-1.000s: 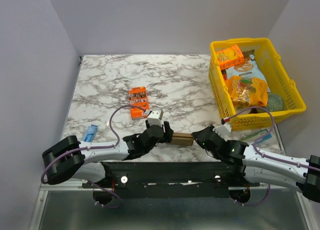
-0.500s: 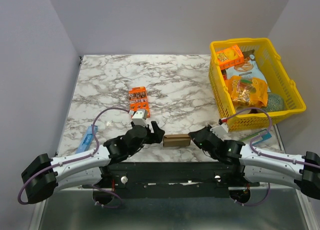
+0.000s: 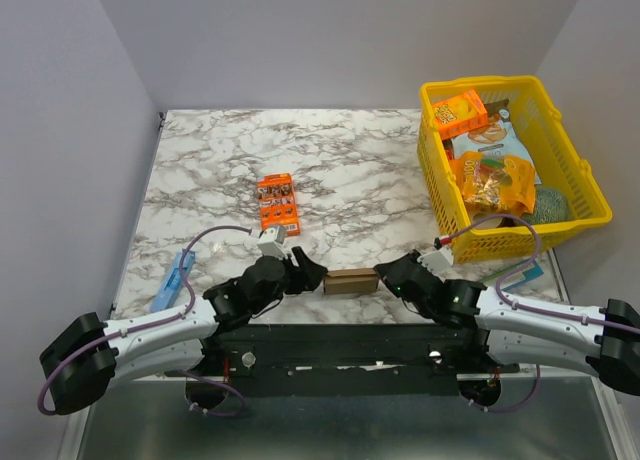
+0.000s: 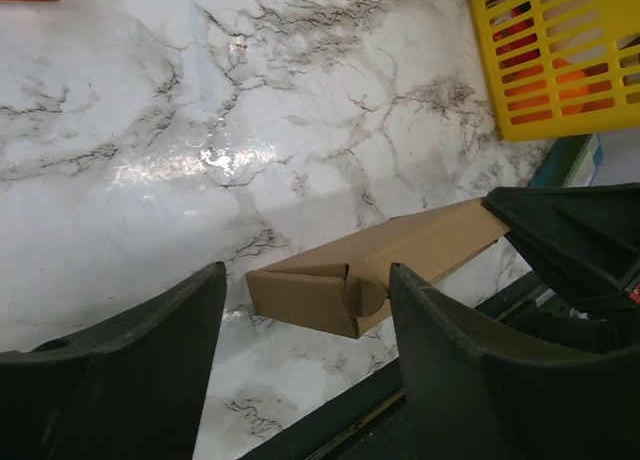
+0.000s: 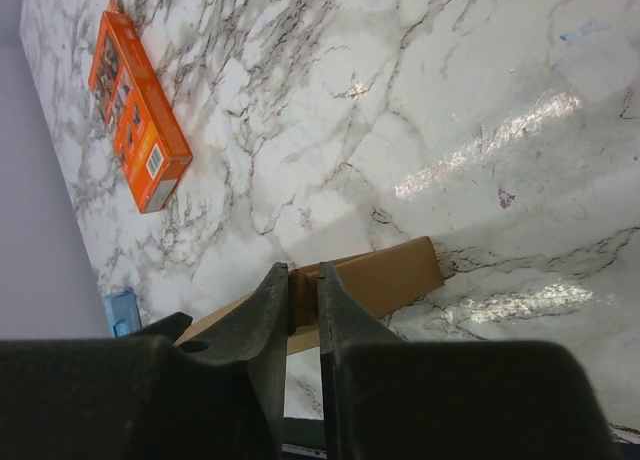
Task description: Fold the paper box
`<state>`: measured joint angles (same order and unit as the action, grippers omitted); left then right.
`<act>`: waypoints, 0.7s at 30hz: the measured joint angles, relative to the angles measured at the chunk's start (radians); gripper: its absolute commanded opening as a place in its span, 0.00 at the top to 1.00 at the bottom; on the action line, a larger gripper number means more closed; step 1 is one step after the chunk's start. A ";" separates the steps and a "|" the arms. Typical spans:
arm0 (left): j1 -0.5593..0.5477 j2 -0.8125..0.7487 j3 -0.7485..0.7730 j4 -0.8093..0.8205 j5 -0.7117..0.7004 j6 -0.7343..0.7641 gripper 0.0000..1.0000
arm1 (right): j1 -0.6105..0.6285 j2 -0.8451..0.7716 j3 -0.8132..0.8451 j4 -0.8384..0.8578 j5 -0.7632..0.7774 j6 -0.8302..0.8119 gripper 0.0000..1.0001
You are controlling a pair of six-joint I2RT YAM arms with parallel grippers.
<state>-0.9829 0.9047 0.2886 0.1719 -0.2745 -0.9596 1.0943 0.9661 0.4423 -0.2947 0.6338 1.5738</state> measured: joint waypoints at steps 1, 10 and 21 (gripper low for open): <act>0.000 0.000 -0.008 0.020 0.008 -0.010 0.42 | 0.000 0.000 0.000 0.000 0.000 0.002 1.00; 0.000 -0.005 -0.120 0.246 0.090 -0.015 0.55 | 0.004 0.003 0.000 0.003 0.001 0.017 0.99; -0.053 0.040 -0.109 0.291 0.107 0.161 0.61 | 0.004 0.013 0.000 0.011 0.007 0.027 1.00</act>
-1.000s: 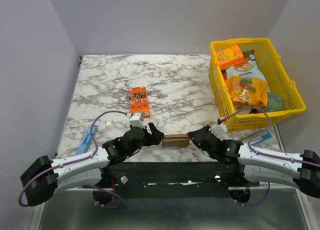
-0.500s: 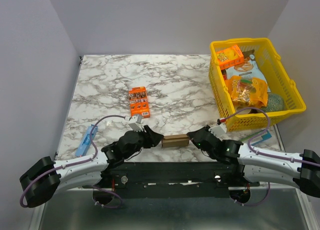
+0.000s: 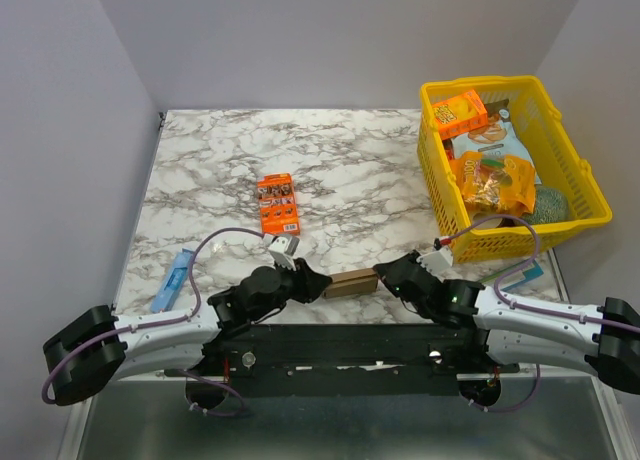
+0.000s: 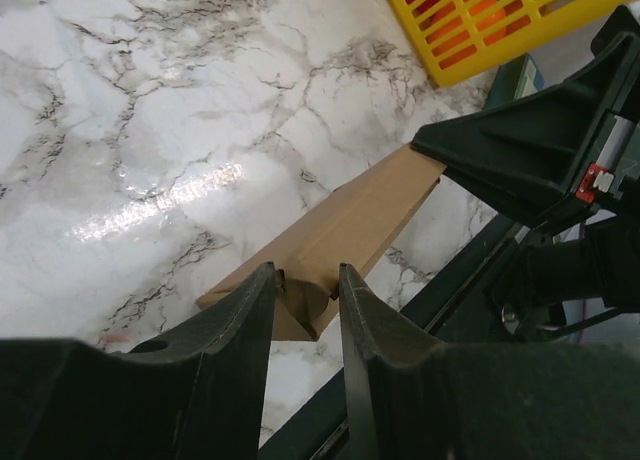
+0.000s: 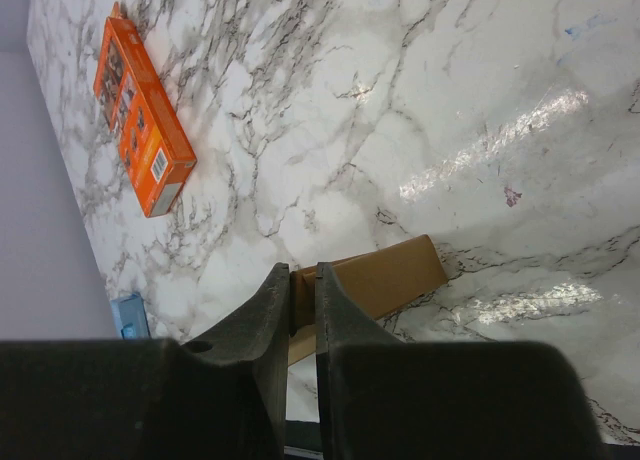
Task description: Fold the paper box
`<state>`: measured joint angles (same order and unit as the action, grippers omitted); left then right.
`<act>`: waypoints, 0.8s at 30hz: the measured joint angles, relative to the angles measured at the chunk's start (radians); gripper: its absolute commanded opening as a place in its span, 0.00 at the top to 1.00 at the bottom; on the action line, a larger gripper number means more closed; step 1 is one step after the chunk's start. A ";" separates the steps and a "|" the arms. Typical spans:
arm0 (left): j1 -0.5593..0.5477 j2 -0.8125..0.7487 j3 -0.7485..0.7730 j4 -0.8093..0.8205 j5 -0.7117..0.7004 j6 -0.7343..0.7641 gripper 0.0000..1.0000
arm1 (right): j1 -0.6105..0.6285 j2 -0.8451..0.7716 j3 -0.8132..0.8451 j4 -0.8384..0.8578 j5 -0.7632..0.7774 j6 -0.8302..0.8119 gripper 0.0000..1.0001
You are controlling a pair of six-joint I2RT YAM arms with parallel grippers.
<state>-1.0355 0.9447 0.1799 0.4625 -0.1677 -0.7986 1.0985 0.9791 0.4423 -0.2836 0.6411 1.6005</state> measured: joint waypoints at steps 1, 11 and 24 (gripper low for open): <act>-0.008 0.009 0.003 0.000 -0.001 0.011 0.62 | 0.000 0.000 0.000 0.001 0.000 0.000 1.00; -0.086 0.164 0.111 -0.039 -0.131 0.081 0.72 | 0.000 -0.060 -0.032 -0.007 0.023 -0.016 0.80; -0.131 0.198 0.142 -0.053 -0.178 0.089 0.74 | 0.006 -0.197 -0.074 -0.107 -0.015 -0.028 0.54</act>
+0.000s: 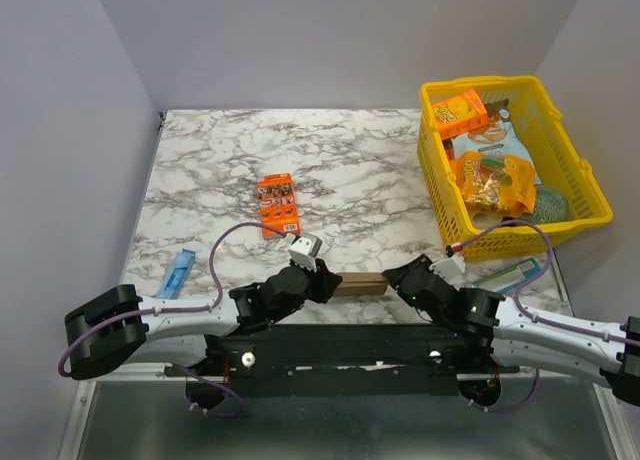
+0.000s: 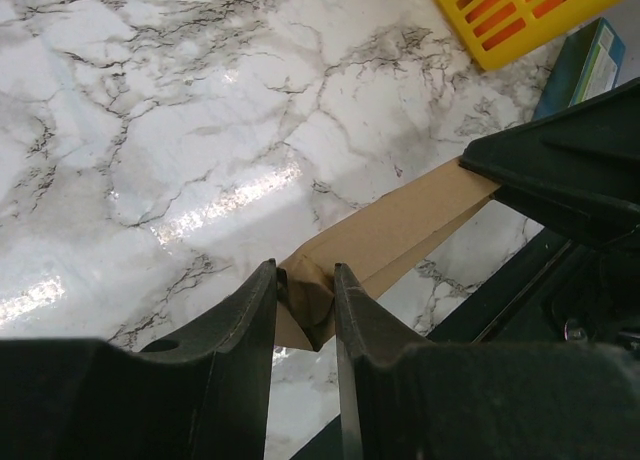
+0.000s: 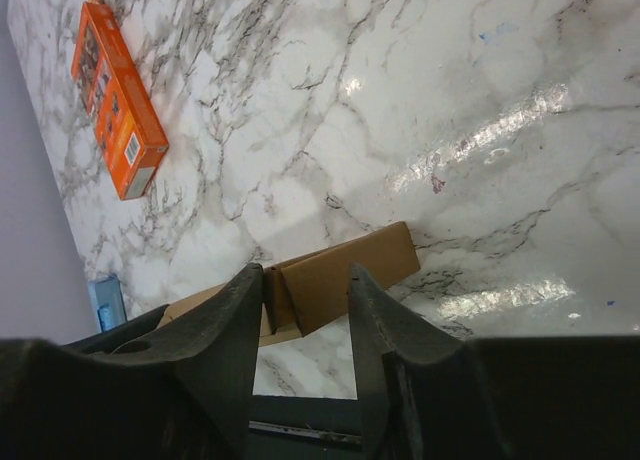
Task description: Fold the paper box
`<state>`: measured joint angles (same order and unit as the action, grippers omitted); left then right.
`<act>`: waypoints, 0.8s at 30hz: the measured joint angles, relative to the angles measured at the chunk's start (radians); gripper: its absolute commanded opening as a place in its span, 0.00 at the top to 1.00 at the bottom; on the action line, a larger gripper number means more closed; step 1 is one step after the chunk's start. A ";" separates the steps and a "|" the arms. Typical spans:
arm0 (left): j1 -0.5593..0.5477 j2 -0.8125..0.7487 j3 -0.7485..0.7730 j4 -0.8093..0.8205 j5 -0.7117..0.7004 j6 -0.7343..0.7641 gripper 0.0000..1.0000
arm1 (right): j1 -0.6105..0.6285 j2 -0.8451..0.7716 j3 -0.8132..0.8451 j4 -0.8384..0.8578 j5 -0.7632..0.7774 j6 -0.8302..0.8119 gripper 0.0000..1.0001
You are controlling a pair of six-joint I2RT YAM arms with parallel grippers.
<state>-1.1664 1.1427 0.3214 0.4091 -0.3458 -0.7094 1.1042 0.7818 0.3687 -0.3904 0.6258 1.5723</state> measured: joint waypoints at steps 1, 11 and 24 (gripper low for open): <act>-0.002 0.000 0.000 0.000 0.000 0.000 0.74 | 0.001 -0.006 -0.001 -0.008 -0.003 0.002 0.54; -0.012 0.003 0.004 0.000 0.002 -0.001 0.74 | 0.002 -0.088 -0.038 -0.032 -0.023 0.052 0.52; -0.019 0.006 0.006 0.000 0.005 -0.001 0.74 | 0.003 -0.121 -0.006 -0.138 -0.040 0.011 0.41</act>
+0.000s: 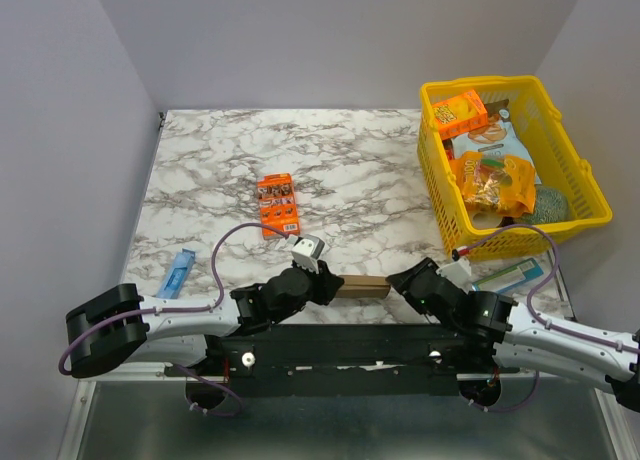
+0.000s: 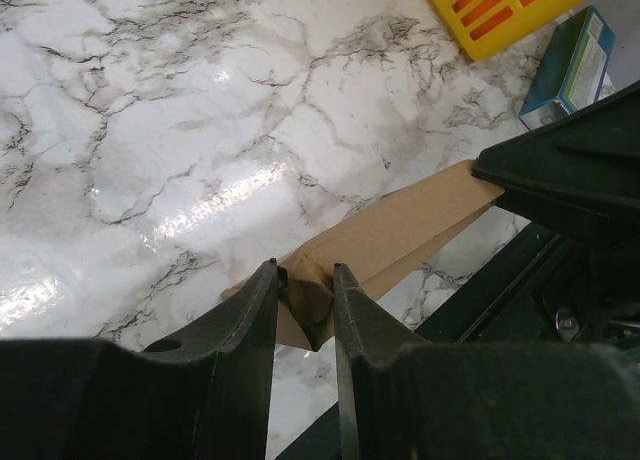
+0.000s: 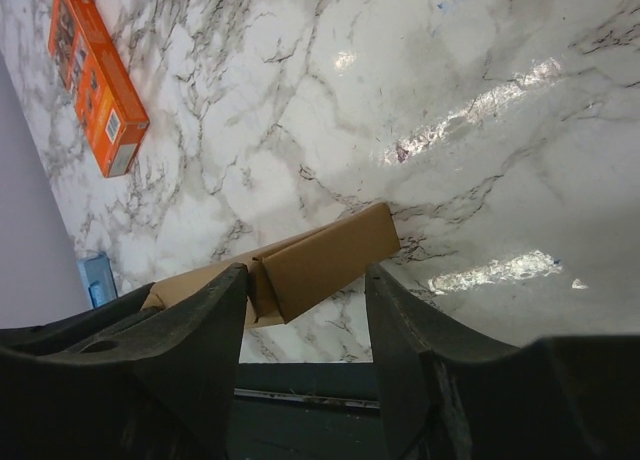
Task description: Fold the paper box
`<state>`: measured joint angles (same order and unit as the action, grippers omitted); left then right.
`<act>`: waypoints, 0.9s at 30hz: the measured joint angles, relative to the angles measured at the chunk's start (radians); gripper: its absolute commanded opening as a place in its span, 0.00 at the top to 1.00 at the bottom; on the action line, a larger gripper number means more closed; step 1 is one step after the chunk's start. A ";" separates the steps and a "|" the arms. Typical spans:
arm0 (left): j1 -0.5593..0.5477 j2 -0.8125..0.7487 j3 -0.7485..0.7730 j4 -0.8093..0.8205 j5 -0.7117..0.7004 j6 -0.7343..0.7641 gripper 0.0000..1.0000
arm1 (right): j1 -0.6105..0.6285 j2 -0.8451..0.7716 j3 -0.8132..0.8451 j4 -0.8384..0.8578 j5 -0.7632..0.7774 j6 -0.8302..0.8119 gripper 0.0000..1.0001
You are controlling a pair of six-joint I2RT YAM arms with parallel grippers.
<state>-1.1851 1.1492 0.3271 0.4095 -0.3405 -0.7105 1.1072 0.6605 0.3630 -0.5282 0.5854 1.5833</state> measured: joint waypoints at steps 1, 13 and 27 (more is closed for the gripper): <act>0.000 0.000 0.000 0.000 0.000 0.000 0.74 | 0.000 -0.003 0.003 -0.006 0.000 -0.004 0.41; 0.000 0.000 0.000 0.000 0.000 0.000 0.74 | 0.005 -0.018 0.048 -0.062 0.000 -0.058 0.38; 0.000 0.000 0.000 0.000 0.000 0.000 0.74 | 0.005 0.011 0.080 -0.068 -0.023 -0.088 0.51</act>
<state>-1.1851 1.1496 0.3275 0.4095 -0.3408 -0.7105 1.1118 0.6712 0.4435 -0.5957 0.5625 1.4952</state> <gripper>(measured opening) 0.338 0.515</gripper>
